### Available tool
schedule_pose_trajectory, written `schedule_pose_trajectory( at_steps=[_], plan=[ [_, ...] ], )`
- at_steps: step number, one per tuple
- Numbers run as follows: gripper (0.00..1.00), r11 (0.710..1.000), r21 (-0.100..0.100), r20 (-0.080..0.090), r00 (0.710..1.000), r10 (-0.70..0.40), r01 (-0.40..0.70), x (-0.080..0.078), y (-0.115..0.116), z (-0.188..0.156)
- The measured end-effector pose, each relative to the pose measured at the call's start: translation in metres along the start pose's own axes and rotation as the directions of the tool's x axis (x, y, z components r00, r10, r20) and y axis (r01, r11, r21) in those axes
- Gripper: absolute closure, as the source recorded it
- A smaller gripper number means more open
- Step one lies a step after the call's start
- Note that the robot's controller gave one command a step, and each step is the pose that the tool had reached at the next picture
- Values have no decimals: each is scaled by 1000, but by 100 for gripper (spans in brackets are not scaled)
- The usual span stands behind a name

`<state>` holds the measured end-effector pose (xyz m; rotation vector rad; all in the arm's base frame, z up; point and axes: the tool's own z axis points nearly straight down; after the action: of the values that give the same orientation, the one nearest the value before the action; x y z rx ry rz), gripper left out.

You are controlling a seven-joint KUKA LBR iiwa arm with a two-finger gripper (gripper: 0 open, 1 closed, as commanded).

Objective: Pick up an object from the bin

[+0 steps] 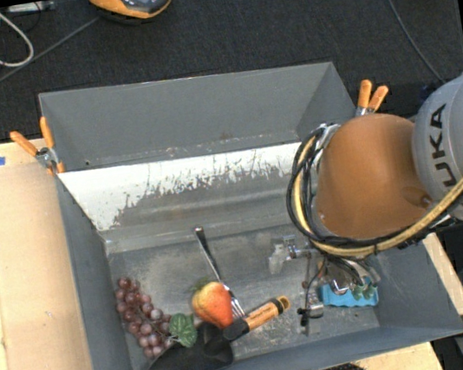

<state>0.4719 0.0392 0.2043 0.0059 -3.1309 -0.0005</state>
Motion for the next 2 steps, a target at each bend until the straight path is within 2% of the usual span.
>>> schedule_pose_trajectory(
  at_steps=[1, 2],
  plan=[
    [0, 1000, 0, 8, 1000, 2, -2, -2, 0, -4],
    [0, 993, 1, 10, 993, -117, 117, -12, 15, 68]
  ],
)
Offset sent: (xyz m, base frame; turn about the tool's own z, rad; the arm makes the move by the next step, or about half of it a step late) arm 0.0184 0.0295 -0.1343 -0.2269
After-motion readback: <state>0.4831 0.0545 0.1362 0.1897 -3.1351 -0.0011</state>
